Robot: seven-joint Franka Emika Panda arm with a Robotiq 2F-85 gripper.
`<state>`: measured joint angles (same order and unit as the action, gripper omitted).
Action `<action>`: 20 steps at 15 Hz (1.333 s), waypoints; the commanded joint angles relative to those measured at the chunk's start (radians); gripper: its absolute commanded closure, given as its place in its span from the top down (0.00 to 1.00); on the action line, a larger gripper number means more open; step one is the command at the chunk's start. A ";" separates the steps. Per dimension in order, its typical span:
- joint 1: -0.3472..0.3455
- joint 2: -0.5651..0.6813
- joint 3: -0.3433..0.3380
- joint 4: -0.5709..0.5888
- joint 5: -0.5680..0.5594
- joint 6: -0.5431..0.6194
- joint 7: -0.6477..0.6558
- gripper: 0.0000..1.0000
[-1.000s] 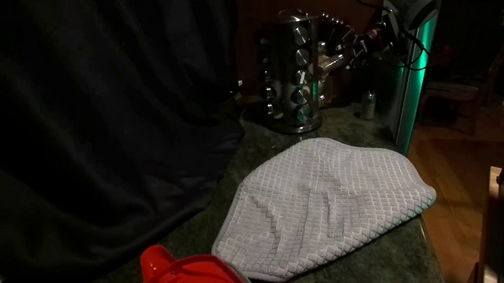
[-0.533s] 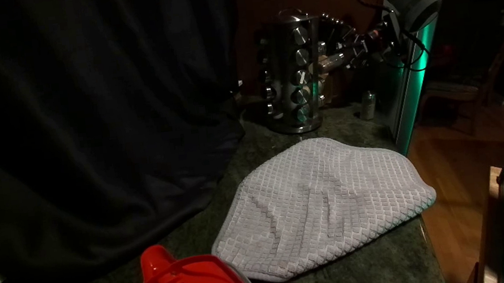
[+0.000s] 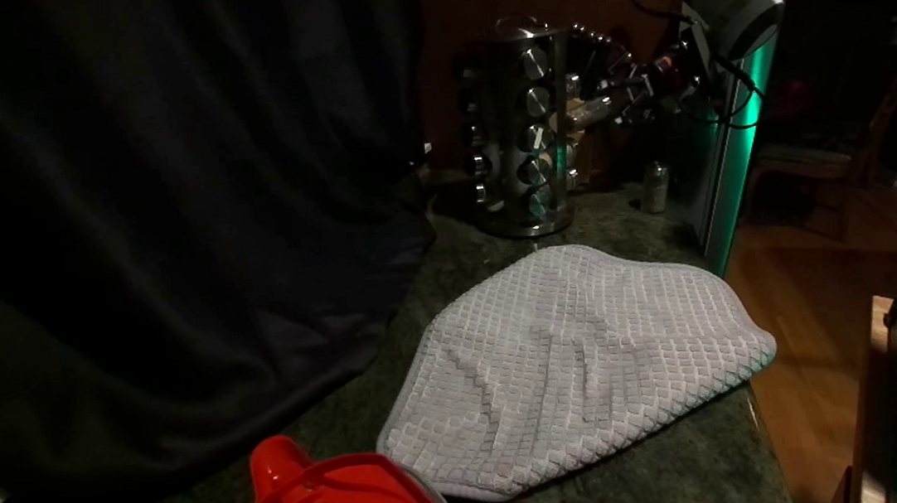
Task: Pu the left bottle on the rack
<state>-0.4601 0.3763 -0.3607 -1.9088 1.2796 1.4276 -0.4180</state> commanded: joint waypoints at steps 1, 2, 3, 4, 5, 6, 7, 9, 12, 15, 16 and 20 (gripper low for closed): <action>-0.009 0.013 0.008 0.017 0.025 -0.019 0.020 0.24; -0.008 0.012 0.009 0.016 0.026 -0.018 0.019 0.24; -0.009 0.012 0.009 0.017 0.028 -0.018 0.019 0.24; -0.009 0.013 0.009 0.018 0.029 -0.019 0.019 0.24; -0.009 0.013 0.009 0.018 0.030 -0.016 0.018 0.24; -0.008 0.013 0.008 0.019 0.031 -0.014 0.018 0.24; -0.008 0.013 0.008 0.019 0.031 -0.014 0.018 0.24; -0.007 0.011 0.008 0.019 0.031 -0.009 0.019 0.24; -0.004 0.011 0.008 0.020 0.030 -0.003 0.021 0.24; -0.003 0.013 0.008 0.026 0.029 0.003 0.025 0.24; -0.002 0.014 0.007 0.028 0.027 0.007 0.025 0.24; 0.004 0.019 0.009 0.036 0.020 0.017 0.027 0.24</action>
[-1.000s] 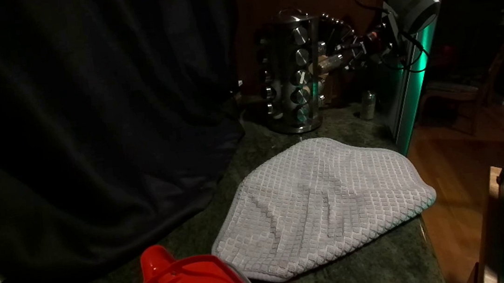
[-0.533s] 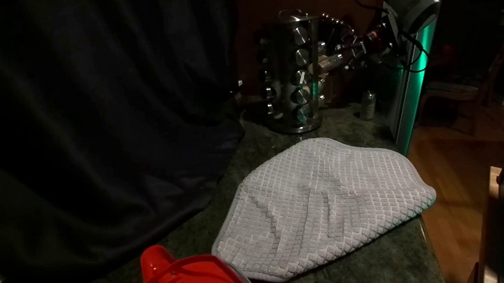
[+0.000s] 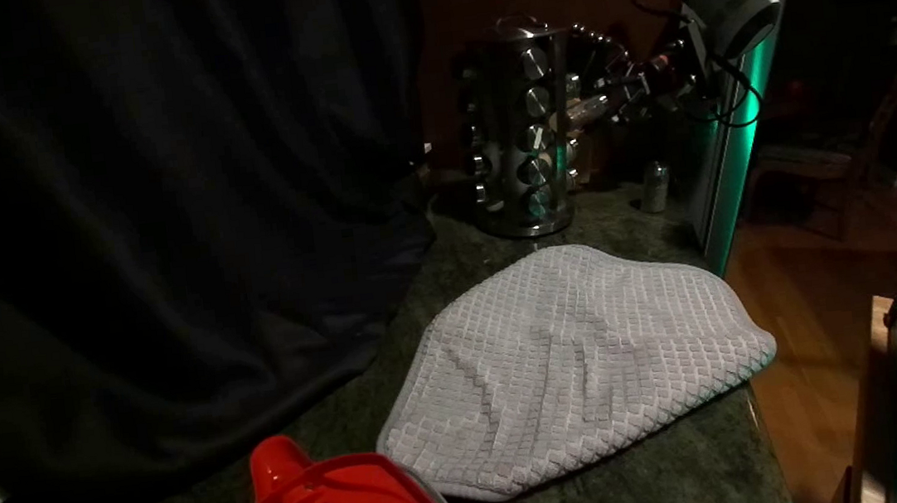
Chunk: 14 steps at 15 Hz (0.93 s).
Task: Pu the left bottle on the rack
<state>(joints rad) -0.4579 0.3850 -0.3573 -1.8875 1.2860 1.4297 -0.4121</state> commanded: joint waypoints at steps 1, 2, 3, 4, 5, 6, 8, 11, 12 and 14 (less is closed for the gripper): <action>0.003 0.012 0.005 0.016 0.011 0.018 0.021 0.24; 0.003 0.013 0.005 0.018 0.010 0.017 0.022 0.24; 0.005 0.014 0.005 0.019 0.004 0.020 0.021 0.24; 0.005 0.015 0.005 0.019 0.003 0.020 0.021 0.24; 0.006 0.015 0.005 0.019 0.002 0.022 0.021 0.24; 0.007 0.015 0.005 0.019 0.001 0.023 0.022 0.24; 0.010 0.012 0.005 0.017 -0.001 0.033 0.018 0.24; 0.015 0.008 0.008 0.013 -0.001 0.044 0.018 0.24; 0.016 0.006 0.009 0.010 0.000 0.046 0.017 0.24; 0.018 0.004 0.011 0.006 0.000 0.042 0.014 0.24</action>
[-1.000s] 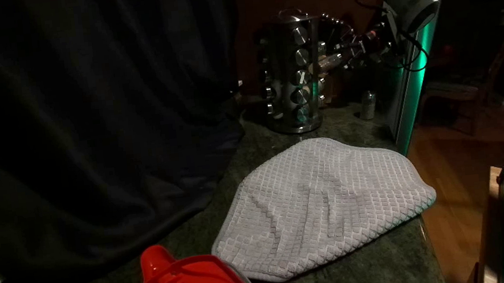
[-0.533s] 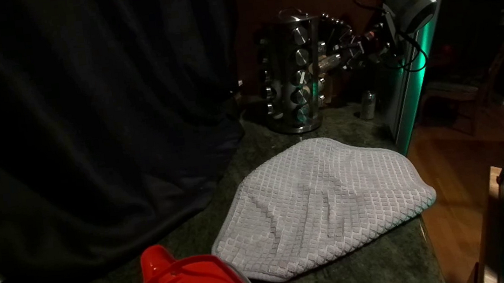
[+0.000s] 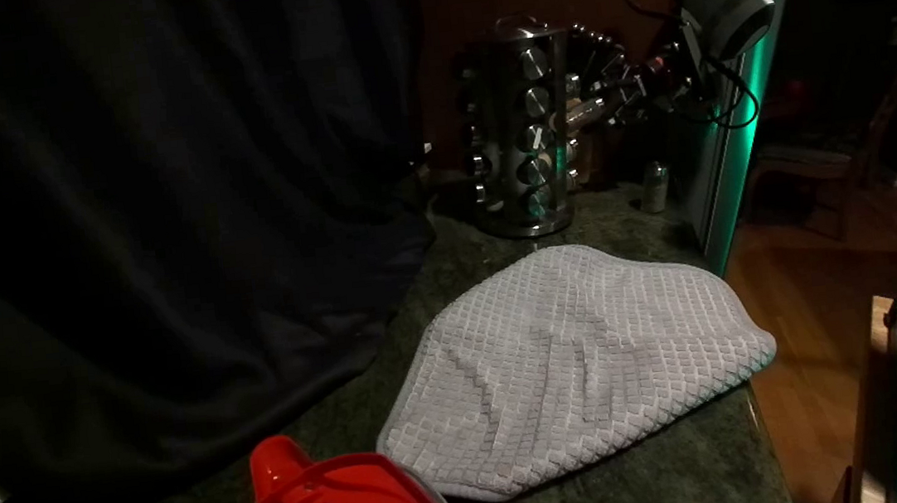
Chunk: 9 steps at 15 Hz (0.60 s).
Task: Pu the left bottle on the rack
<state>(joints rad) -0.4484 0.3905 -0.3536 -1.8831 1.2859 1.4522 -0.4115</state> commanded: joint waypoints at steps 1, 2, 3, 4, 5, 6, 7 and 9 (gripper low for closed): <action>0.008 -0.001 0.008 0.001 0.001 0.018 0.015 0.24; 0.008 -0.001 0.008 0.001 0.001 0.017 0.016 0.24; 0.007 -0.001 0.009 0.001 0.001 0.013 0.017 0.24; 0.006 -0.002 0.008 0.001 -0.003 0.007 0.022 0.24; 0.006 -0.007 0.006 -0.002 -0.010 0.008 0.022 0.24; 0.006 -0.010 0.005 -0.004 -0.013 0.008 0.023 0.24; 0.006 -0.015 0.003 -0.007 -0.018 0.007 0.024 0.24; 0.008 -0.025 0.000 -0.015 -0.031 0.011 0.025 0.24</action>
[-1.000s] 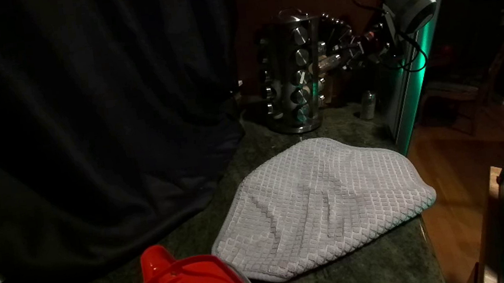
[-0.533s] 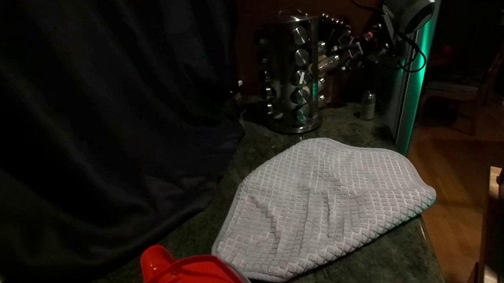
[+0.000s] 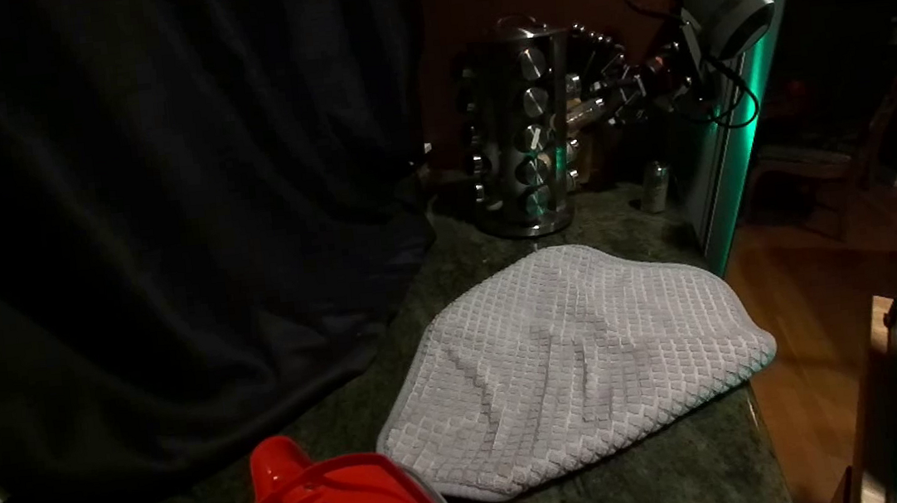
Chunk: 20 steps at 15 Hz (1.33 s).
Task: Pu the left bottle on the rack
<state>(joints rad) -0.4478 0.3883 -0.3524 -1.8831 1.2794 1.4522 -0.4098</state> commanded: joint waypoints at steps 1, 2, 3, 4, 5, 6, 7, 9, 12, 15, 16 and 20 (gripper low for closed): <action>0.009 -0.027 -0.002 -0.018 -0.030 0.015 0.024 0.24; 0.008 -0.030 -0.002 -0.020 -0.034 0.012 0.023 0.24; 0.010 -0.036 -0.003 -0.025 -0.040 0.016 0.023 0.24; 0.011 -0.040 -0.003 -0.027 -0.046 0.017 0.022 0.24; 0.010 -0.045 -0.003 -0.030 -0.048 0.015 0.020 0.24; 0.008 -0.048 -0.003 -0.032 -0.048 0.013 0.020 0.24; 0.006 -0.051 -0.002 -0.033 -0.043 0.009 0.021 0.24; 0.004 -0.059 -0.001 -0.038 -0.036 0.000 0.020 0.24; 0.004 -0.066 -0.001 -0.043 -0.032 -0.001 0.019 0.24; 0.007 -0.054 0.002 -0.046 -0.029 0.000 0.026 0.24; 0.008 -0.051 0.003 -0.047 -0.030 0.000 0.029 0.24; 0.010 -0.052 0.002 -0.066 -0.015 0.016 0.048 0.24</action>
<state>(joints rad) -0.4426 0.3569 -0.3499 -1.9124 1.2507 1.4521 -0.3944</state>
